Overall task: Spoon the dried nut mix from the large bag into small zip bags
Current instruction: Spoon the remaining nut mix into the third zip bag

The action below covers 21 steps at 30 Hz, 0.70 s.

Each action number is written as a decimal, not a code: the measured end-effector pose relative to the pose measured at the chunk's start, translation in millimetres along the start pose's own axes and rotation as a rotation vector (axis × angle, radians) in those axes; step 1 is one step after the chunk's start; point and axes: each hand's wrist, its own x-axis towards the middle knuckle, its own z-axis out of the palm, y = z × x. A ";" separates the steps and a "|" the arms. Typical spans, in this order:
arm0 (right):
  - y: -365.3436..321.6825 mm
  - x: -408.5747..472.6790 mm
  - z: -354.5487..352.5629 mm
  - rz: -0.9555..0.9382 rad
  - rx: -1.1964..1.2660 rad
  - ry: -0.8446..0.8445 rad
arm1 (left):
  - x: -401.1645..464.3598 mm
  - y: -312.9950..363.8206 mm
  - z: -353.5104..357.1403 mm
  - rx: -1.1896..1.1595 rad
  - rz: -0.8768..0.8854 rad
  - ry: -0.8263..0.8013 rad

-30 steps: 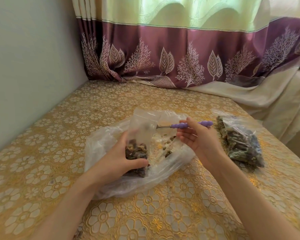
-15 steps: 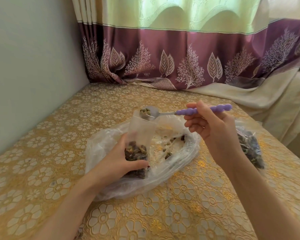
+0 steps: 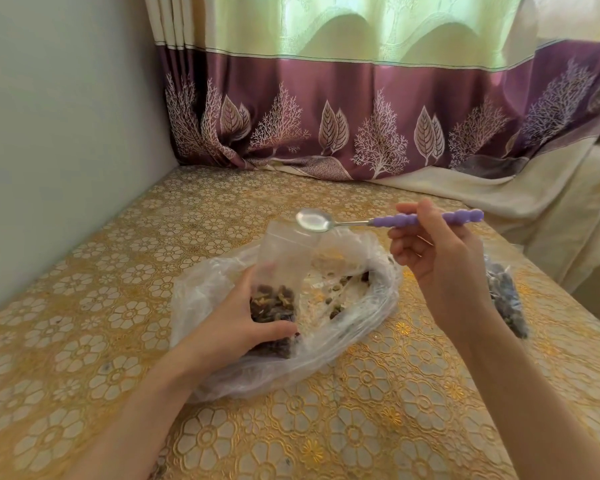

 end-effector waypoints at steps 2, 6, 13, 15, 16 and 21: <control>3.0 0.5 -6.7 -0.003 -0.073 0.101 | -0.8 1.6 0.0 -0.007 -0.004 -0.004; 12.4 -7.9 -21.1 -0.017 -0.279 0.171 | -0.9 2.6 0.2 -0.018 -0.010 -0.013; 24.2 -32.1 -29.3 -0.112 -0.590 0.225 | 0.9 -3.2 -0.6 0.028 0.014 -0.002; 23.4 -36.1 -30.6 -0.151 -0.651 0.244 | 0.7 -2.9 -0.5 0.033 0.019 -0.003; 22.5 -37.3 -31.1 -0.170 -0.671 0.255 | 0.7 -2.8 -0.4 0.033 0.022 -0.001; 23.4 -37.6 -30.9 -0.258 -0.771 0.304 | 0.4 -2.9 -0.3 0.017 0.026 -0.004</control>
